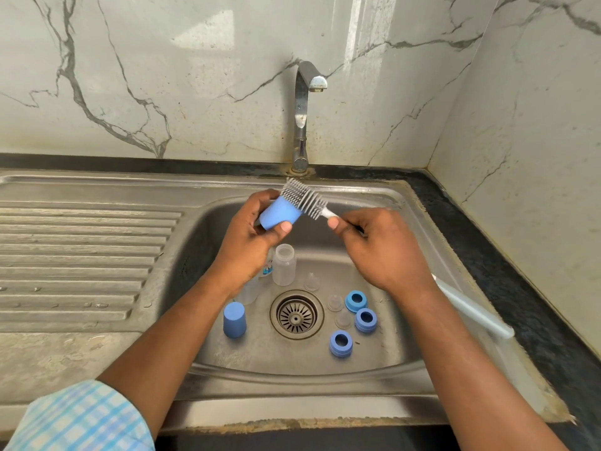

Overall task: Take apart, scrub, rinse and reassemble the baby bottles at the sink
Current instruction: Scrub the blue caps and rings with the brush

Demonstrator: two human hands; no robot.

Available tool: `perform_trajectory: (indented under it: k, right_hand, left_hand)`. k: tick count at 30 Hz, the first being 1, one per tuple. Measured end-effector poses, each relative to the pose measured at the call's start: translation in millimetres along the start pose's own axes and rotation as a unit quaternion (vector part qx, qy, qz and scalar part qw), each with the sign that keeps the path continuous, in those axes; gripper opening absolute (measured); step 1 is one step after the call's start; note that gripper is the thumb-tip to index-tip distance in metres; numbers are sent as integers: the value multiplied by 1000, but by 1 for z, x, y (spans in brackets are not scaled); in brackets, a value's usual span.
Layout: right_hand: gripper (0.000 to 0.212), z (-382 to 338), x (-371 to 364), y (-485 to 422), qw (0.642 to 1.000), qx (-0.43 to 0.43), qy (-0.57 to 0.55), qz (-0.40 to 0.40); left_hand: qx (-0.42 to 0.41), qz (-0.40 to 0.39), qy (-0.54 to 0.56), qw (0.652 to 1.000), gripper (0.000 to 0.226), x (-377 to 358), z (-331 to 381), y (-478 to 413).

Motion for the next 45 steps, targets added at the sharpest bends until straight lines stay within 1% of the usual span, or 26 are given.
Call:
perform_trajectory:
  k: [2, 6, 7, 11, 15, 16, 19, 21, 23, 26, 27, 29, 31, 33, 36, 40, 42, 45]
  right_hand:
    - [48, -7, -3, 0, 1000, 10, 6, 1]
    - [50, 5, -1, -4, 999, -28, 16, 25]
    - [50, 8, -1, -4, 999, -28, 12, 25]
    - [47, -3, -5, -1, 1000, 5, 12, 9]
    - [50, 3, -2, -5, 999, -32, 3, 31]
    - [50, 5, -2, -5, 999, -35, 1, 30]
    - [49, 3, -4, -4, 1000, -13, -7, 11]
    - [49, -2, -6, -3, 1000, 0, -10, 2]
    - [49, 1, -4, -4, 1000, -14, -5, 15]
    - [47, 14, 0, -7, 998, -46, 5, 31]
    - [47, 16, 0, -7, 999, -44, 5, 30]
    - [44, 11, -1, -5, 1000, -24, -4, 19]
    - [45, 0, -5, -2, 1000, -6, -11, 11]
    - [47, -4, -7, -4, 1000, -17, -12, 20]
    - [46, 5, -4, -8, 998, -45, -14, 35]
    - [43, 2, -5, -2, 999, -24, -29, 25]
    - [43, 0, -5, -4, 998, -33, -35, 34]
    - [42, 13, -9, -9, 997, -66, 23, 40]
  left_hand:
    - [-3, 5, -3, 1000, 50, 5, 1, -1]
    - [-8, -39, -21, 999, 52, -7, 1, 3]
    - [-9, -35, -19, 999, 51, -8, 1, 3]
    - [7, 21, 7, 1000, 48, 6, -1, -1]
    - [6, -20, 19, 1000, 48, -7, 1, 3]
    - [7, -17, 24, 1000, 47, -8, 0, 3]
    - [33, 27, 77, 996, 40, 1, -7, 0]
    - [60, 38, 129, 989, 38, 4, -11, -1]
    - [81, 22, 166, 983, 39, -2, -13, 2]
    - [95, -15, 182, 979, 39, -18, -12, 7]
    - [98, -8, 186, 978, 37, -19, -13, 6]
    - [110, 38, 220, 969, 35, -11, -14, 3]
    - [126, 73, 287, 947, 39, -4, -15, 2]
    - [141, 60, 343, 927, 47, -9, -14, 4]
    - [158, 27, 378, 912, 51, -21, -14, 7]
    - [165, 43, 392, 904, 57, -21, -14, 7]
    - [169, 23, 399, 901, 53, -22, -11, 9]
    - [171, -15, 366, 915, 39, -34, -10, 12]
Point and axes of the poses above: each hand's wrist, its own y-axis away from the middle knuckle, its own x-axis out of the back of the hand, z = x × y, the point moved 7 cm from there along -y, towards the middle knuckle, and after that the axes turned 14 degrees about y, right-handed, at the moved point
